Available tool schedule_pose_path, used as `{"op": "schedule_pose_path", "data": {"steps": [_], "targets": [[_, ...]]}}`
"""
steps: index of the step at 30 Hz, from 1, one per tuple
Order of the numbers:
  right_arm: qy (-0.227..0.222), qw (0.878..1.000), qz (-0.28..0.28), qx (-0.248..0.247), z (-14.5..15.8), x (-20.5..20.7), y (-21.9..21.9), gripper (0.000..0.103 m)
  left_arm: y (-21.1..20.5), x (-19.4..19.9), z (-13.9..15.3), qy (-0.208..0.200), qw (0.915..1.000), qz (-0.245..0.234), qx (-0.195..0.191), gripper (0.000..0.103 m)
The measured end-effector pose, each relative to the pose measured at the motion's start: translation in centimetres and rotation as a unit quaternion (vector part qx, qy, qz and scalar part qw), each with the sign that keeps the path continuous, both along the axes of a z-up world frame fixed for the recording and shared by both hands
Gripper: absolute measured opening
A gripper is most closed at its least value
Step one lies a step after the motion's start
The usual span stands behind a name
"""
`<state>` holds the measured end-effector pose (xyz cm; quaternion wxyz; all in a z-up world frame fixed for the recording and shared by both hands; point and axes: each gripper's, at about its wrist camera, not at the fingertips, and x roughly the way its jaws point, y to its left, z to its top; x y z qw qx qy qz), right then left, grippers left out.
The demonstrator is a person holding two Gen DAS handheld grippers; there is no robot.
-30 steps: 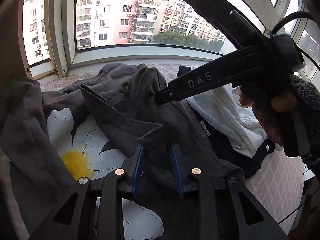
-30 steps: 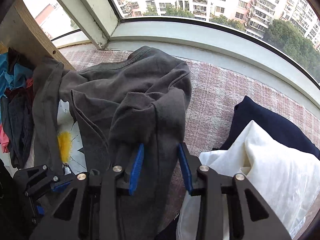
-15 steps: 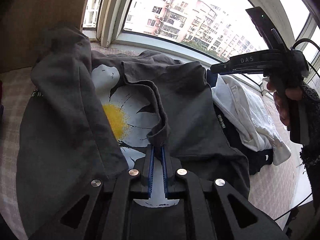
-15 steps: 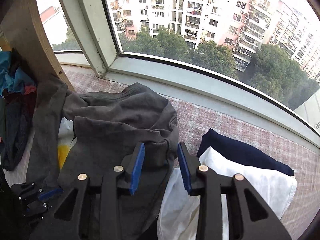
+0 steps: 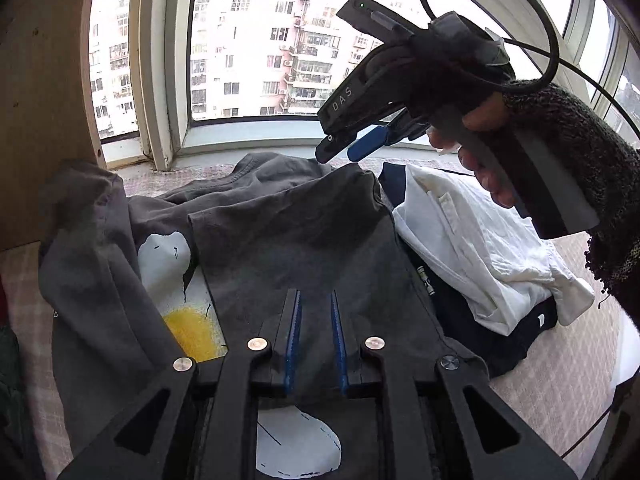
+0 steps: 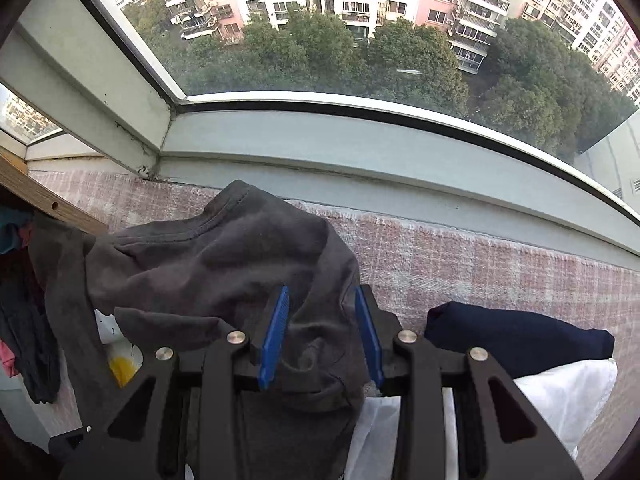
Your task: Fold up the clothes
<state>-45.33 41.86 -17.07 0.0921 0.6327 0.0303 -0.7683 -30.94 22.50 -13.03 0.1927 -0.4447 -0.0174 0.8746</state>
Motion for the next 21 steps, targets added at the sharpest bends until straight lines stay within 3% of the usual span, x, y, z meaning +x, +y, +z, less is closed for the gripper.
{"op": "schedule_pose_path", "data": {"steps": [2, 3, 4, 5, 7, 10, 12, 15, 18, 21], "targets": [[-0.003, 1.000, 0.016, 0.002, -0.6, 0.4, -0.2, 0.034, 0.3, -1.3, -1.2, -0.012, 0.9998, -0.004, -0.015, 0.014], [0.004, 1.000, 0.024, 0.011, -0.7, 0.5, -0.1, 0.026, 0.1, -1.7, -1.7, -0.020, 0.9997, -0.001, -0.014, 0.014], [0.024, 0.999, 0.023, 0.036, -0.5, 0.6, 0.2, 0.007, -0.2, -2.1, -2.2, -0.028, 0.9995, 0.002, -0.013, 0.014], [0.050, 0.996, 0.019, 0.067, -0.1, 0.7, 0.5, 0.003, -0.4, -2.5, -2.7, -0.036, 0.9993, 0.005, -0.012, 0.014], [0.104, 0.988, -0.002, 0.113, 0.8, 0.5, 1.7, 0.004, -1.4, -2.7, -3.5, -0.046, 0.9987, 0.018, -0.007, 0.014], [0.099, 0.993, -0.015, 0.061, 1.9, 1.0, 2.8, 0.006, -1.9, -2.4, -3.9, -0.045, 0.9987, 0.023, 0.001, 0.014], [0.107, 0.994, 0.009, 0.024, 3.5, 3.1, 2.3, 0.012, -2.0, -2.1, -3.7, -0.039, 0.9989, 0.025, 0.005, 0.014], [0.071, 0.993, 0.062, -0.073, 4.6, 8.5, 1.9, 0.034, -3.0, -1.5, -2.3, -0.029, 0.9986, 0.037, 0.024, 0.015], [0.040, 0.992, 0.087, -0.086, 4.9, 15.5, 2.8, 0.034, -4.7, 0.9, 0.0, -0.019, 0.9986, 0.033, 0.036, 0.016], [0.026, 0.991, 0.076, -0.104, 5.4, 21.7, 6.3, 0.034, -5.8, 4.7, 2.5, -0.009, 0.9991, 0.012, 0.039, 0.021]]}}
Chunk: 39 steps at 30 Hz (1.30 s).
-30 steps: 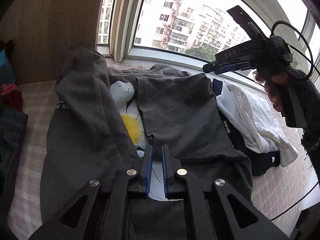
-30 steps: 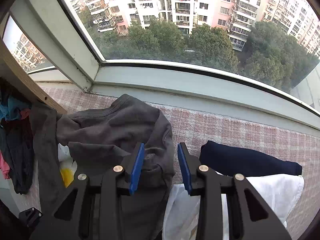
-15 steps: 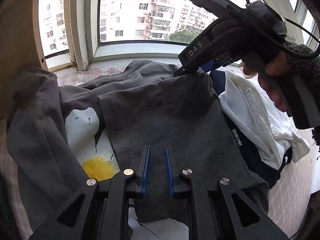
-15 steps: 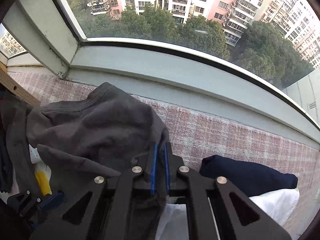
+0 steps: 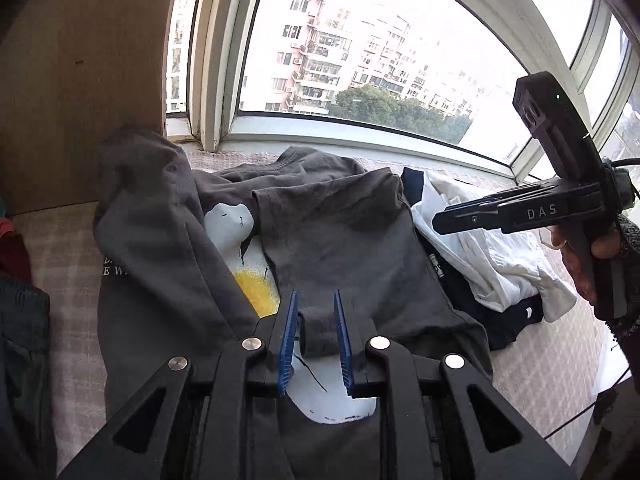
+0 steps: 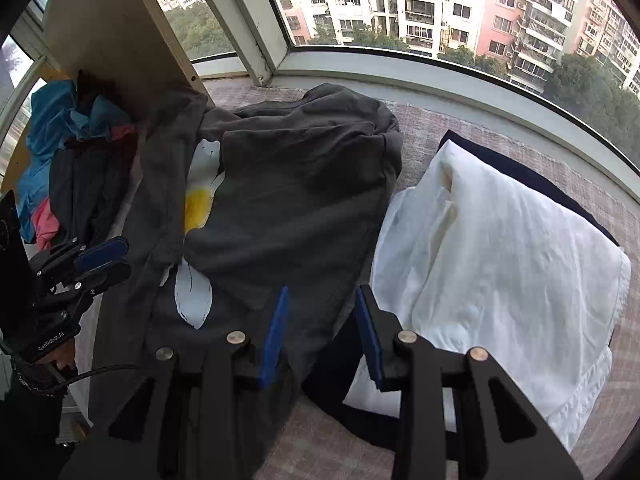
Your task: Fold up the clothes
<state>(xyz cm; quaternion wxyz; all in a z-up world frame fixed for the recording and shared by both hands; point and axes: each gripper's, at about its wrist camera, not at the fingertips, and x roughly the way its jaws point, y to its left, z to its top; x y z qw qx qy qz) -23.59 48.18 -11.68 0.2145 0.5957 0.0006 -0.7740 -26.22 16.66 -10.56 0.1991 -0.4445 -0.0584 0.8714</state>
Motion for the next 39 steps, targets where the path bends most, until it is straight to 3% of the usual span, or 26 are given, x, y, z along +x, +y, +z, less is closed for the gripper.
{"op": "schedule_pose_path", "data": {"steps": [4, 8, 10, 12, 15, 17, 21, 23, 24, 25, 28, 31, 34, 36, 39], "targets": [[-0.008, 1.000, -0.014, 0.015, 0.8, 7.5, 4.3, 0.034, 0.3, 8.1, 3.0, 0.010, 0.9991, -0.041, -0.010, 0.024], [-0.014, 0.996, -0.056, -0.073, 2.4, 14.4, 9.6, 0.037, 0.2, 16.7, 5.3, 0.007, 0.9990, -0.043, -0.011, 0.024], [-0.025, 0.996, -0.049, -0.071, 1.0, 18.5, 10.0, 0.050, 0.0, 20.6, 6.1, 0.008, 0.9991, -0.036, -0.020, 0.027], [-0.062, 0.995, -0.044, -0.060, -2.0, 22.4, 9.3, 0.050, 0.3, 24.2, 6.5, 0.006, 0.9992, -0.032, -0.025, 0.030], [-0.114, 0.989, -0.039, -0.086, -6.2, 27.9, 7.6, 0.050, 2.1, 28.2, 5.1, -0.013, 0.9991, -0.037, 0.015, 0.033], [-0.119, 0.988, -0.030, -0.094, -7.4, 30.5, 6.4, 0.050, 4.6, 30.1, 3.4, -0.030, 0.9972, -0.066, 0.017, 0.032], [-0.076, 0.994, -0.011, -0.071, -7.9, 33.7, 4.3, 0.050, 9.2, 33.6, 0.6, -0.052, 0.9913, -0.121, 0.003, 0.032], [-0.062, 0.996, 0.004, -0.071, -7.9, 34.4, 3.4, 0.043, 10.4, 34.9, 0.0, -0.054, 0.9894, -0.135, -0.003, 0.032], [-0.062, 0.996, 0.011, -0.070, -8.1, 34.6, 3.1, 0.014, 10.7, 35.4, -0.2, -0.053, 0.9889, -0.138, -0.005, 0.032], [-0.066, 0.995, 0.009, -0.068, -8.3, 34.8, 3.0, 0.005, 10.7, 35.8, -0.3, -0.053, 0.9890, -0.138, -0.005, 0.032], [-0.077, 0.991, -0.019, -0.104, -6.9, 35.1, 4.8, 0.004, 10.6, 36.9, -0.6, -0.056, 0.9898, -0.131, 0.002, 0.032], [-0.075, 0.985, -0.049, -0.146, -5.0, 35.4, 6.4, 0.004, 11.1, 38.1, -0.5, -0.028, 0.9907, -0.133, -0.001, 0.032], [-0.080, 0.988, -0.047, -0.126, -5.1, 35.4, 5.4, 0.004, 12.3, 39.3, -0.4, 0.019, 0.9897, -0.142, -0.004, 0.033], [-0.087, 0.988, -0.035, -0.124, -5.2, 35.5, 4.5, 0.004, 13.7, 40.2, -0.6, 0.063, 0.9859, -0.152, -0.033, 0.040], [-0.090, 0.986, -0.024, -0.135, -4.9, 35.3, 3.9, 0.004, 15.3, 41.0, -0.9, 0.115, 0.9770, -0.159, -0.083, 0.040]]}}
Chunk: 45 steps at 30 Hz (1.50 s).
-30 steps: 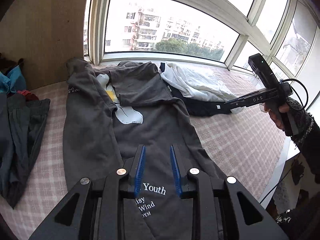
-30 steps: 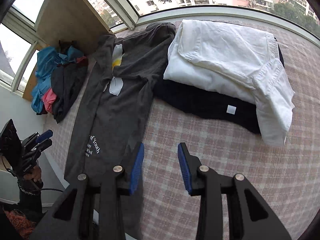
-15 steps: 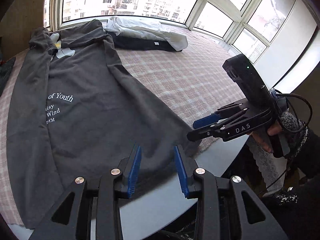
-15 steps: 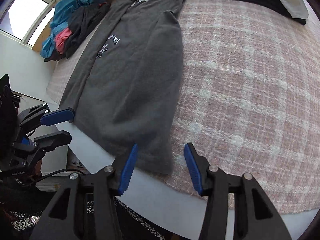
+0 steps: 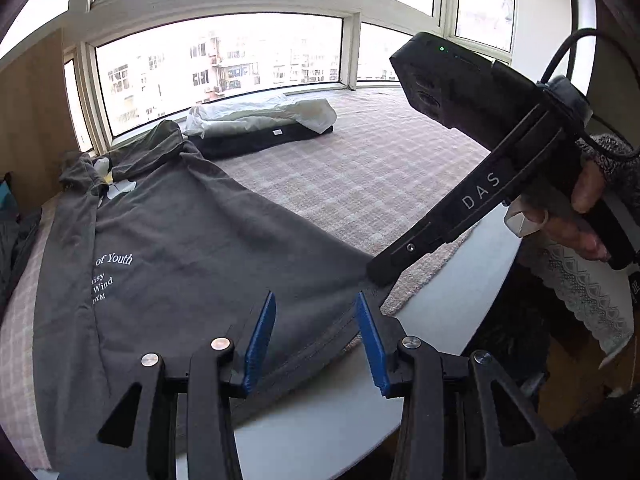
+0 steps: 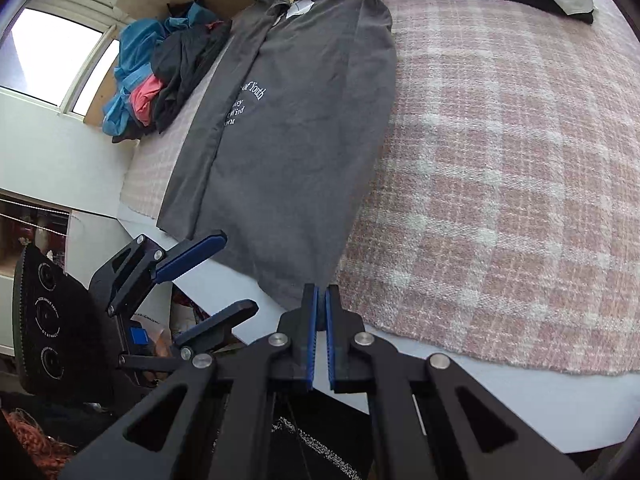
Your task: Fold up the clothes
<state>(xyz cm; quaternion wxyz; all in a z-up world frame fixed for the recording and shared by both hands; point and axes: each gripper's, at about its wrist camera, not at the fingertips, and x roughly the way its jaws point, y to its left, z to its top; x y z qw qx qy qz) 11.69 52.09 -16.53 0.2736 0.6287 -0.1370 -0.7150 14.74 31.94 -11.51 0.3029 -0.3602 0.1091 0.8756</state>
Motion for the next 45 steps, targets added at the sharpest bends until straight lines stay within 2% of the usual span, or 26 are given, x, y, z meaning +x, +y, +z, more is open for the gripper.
{"op": "schedule_pose_path", "data": {"steps": [1, 5, 11, 13, 19, 21, 23, 24, 27, 28, 30, 32, 34, 35, 38, 40, 45], "targets": [[-0.002, 1.000, -0.002, -0.008, 0.1, -0.1, 0.2, 0.004, 0.4, 0.2, -0.1, 0.016, 0.9998, -0.001, -0.013, 0.040], [-0.008, 1.000, -0.006, -0.019, 0.4, -0.7, 0.9, 0.004, 0.8, -1.0, -0.4, 0.018, 0.9996, 0.004, -0.024, 0.041], [-0.025, 0.999, -0.027, -0.028, 0.5, -1.4, 3.1, 0.004, 3.2, -1.8, -0.5, 0.032, 0.9987, -0.031, -0.026, 0.041], [-0.030, 0.999, -0.022, -0.032, 0.6, -1.5, 3.0, 0.004, 3.4, -1.5, -0.5, 0.027, 0.9985, -0.043, -0.019, 0.042], [-0.051, 0.998, 0.009, -0.037, 0.9, -1.6, 1.5, 0.005, 4.6, -1.7, -1.5, 0.034, 0.9969, -0.060, -0.037, 0.043], [-0.061, 0.997, 0.020, -0.032, 1.0, -1.8, 1.2, 0.007, 4.3, -2.0, -1.7, 0.026, 0.9972, -0.066, -0.024, 0.033], [-0.072, 0.997, 0.021, -0.022, 1.2, -2.8, 1.5, 0.015, 4.0, -2.3, -2.2, 0.000, 0.9971, -0.075, -0.012, 0.008], [-0.068, 0.997, 0.020, -0.013, 1.6, -3.7, 1.8, 0.022, 3.8, -2.3, -2.3, -0.004, 0.9971, -0.074, -0.013, 0.004], [-0.004, 1.000, 0.007, 0.028, 4.3, -9.2, 2.1, 0.027, 3.0, -2.4, -2.2, -0.018, 0.9970, -0.075, 0.003, 0.004], [0.012, 0.999, 0.005, 0.036, 4.7, -12.1, 1.5, 0.034, 2.6, -2.4, -1.9, -0.021, 0.9970, -0.073, 0.014, 0.004], [0.035, 0.998, -0.001, 0.057, 4.8, -18.4, -0.3, 0.040, 1.7, -2.8, -1.4, -0.035, 0.9963, -0.067, 0.041, 0.004], [0.058, 0.995, -0.008, 0.077, 5.0, -24.8, -2.1, 0.041, 0.9, -3.3, -0.9, -0.042, 0.9953, -0.058, 0.066, 0.004], [0.053, 0.993, -0.013, 0.102, 3.7, -30.3, -4.3, 0.041, 0.3, -3.7, -0.5, -0.048, 0.9937, -0.054, 0.086, 0.004], [0.056, 0.989, 0.000, 0.133, 2.9, -32.2, -5.7, 0.041, 0.3, -3.8, -0.5, -0.051, 0.9933, -0.055, 0.089, 0.004], [0.086, 0.962, 0.065, 0.250, 1.2, -34.7, -9.5, 0.041, 0.6, -4.2, -0.5, -0.058, 0.9924, -0.063, 0.089, 0.004], [0.094, 0.948, 0.107, 0.283, 0.5, -34.7, -10.9, 0.041, 0.5, -4.3, -0.4, -0.061, 0.9915, -0.066, 0.094, 0.004], [0.085, 0.945, 0.109, 0.296, -1.1, -36.0, -11.3, 0.040, -0.1, -5.0, -0.1, -0.072, 0.9889, -0.068, 0.111, 0.004]]}}
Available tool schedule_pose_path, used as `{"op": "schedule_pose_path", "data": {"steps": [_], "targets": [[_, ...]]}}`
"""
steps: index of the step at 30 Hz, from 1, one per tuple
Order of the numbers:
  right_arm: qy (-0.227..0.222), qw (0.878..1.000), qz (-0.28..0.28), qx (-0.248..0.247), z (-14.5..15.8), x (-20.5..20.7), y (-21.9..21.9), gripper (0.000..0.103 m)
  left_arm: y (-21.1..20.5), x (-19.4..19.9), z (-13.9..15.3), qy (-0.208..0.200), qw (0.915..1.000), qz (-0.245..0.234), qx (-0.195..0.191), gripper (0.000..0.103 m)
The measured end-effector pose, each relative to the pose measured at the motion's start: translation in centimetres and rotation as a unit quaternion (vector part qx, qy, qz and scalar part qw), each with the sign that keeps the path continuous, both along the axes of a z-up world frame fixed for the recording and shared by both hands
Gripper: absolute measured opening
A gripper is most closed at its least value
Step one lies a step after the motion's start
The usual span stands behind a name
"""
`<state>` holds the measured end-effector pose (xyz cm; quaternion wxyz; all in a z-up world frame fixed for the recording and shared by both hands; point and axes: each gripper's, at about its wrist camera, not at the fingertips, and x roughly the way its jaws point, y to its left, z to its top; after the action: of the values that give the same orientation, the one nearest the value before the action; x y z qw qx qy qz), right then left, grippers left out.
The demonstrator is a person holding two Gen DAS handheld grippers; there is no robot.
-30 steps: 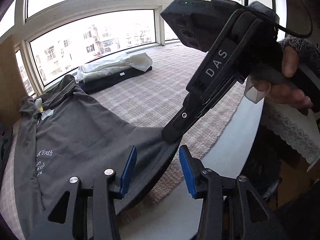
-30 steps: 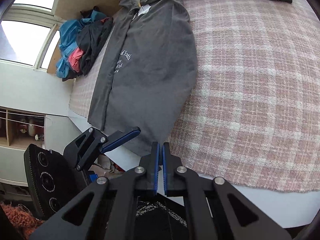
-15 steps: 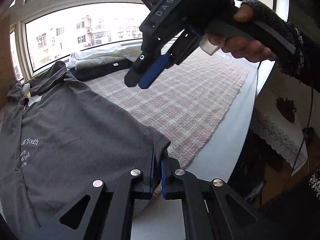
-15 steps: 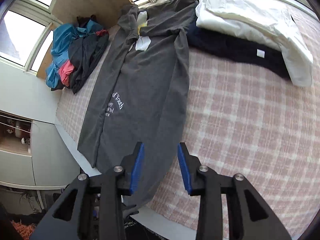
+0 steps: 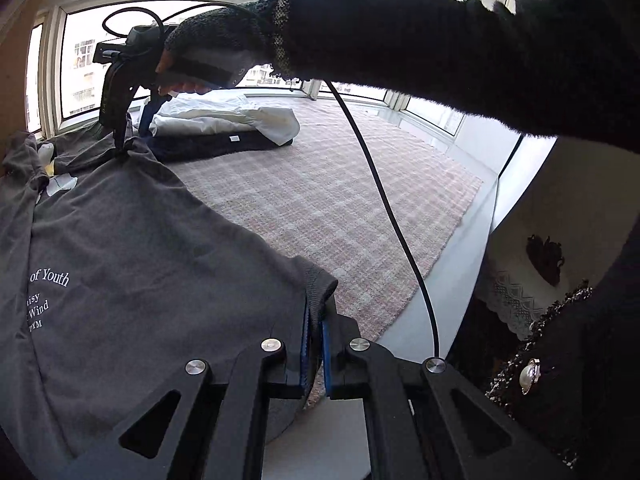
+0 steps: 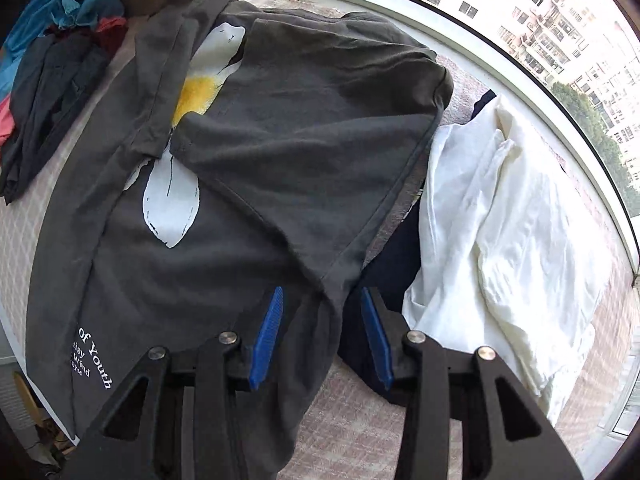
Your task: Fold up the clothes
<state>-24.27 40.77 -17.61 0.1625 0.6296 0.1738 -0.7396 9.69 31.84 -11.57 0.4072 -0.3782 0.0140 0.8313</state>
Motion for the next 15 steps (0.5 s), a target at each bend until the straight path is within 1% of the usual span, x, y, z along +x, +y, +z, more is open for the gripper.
{"op": "schedule_pose_path", "data": {"steps": [1, 2, 3, 4, 7, 10, 14, 15], "targets": [[0.000, 1.000, -0.004, 0.004, -0.4, -0.4, 0.0, 0.040, -0.1, -0.1, 0.0, -0.001, 1.0000, -0.002, 0.002, 0.004], [-0.006, 1.000, -0.007, 0.005, -0.7, -0.7, 0.2, 0.035, -0.1, -0.3, 0.0, -0.001, 1.0000, -0.003, 0.003, 0.004], [-0.009, 1.000, -0.009, 0.006, -0.7, -0.9, 0.5, 0.010, -0.1, -0.3, 0.0, -0.001, 1.0000, -0.008, 0.004, 0.004], [-0.008, 1.000, -0.012, 0.007, -0.5, -1.1, 0.8, 0.007, 0.0, -0.2, 0.0, -0.001, 0.9999, -0.014, 0.004, 0.004], [0.012, 1.000, -0.024, -0.007, 1.0, -1.2, 2.1, 0.007, 0.3, 0.0, 0.0, -0.001, 0.9995, -0.030, 0.001, 0.004], [-0.008, 0.999, -0.033, -0.013, 0.1, -1.4, 2.7, 0.007, 0.4, -0.1, -0.3, -0.007, 0.9993, -0.036, 0.002, 0.004], [-0.015, 0.999, -0.047, -0.020, -1.1, -1.5, 3.0, 0.007, 0.3, -0.2, -0.3, -0.008, 0.9994, -0.034, 0.007, 0.004], [-0.016, 0.999, -0.047, -0.016, -1.0, -1.6, 2.9, 0.007, -0.2, -0.3, -0.3, -0.013, 0.9994, -0.027, 0.017, 0.004]]}}
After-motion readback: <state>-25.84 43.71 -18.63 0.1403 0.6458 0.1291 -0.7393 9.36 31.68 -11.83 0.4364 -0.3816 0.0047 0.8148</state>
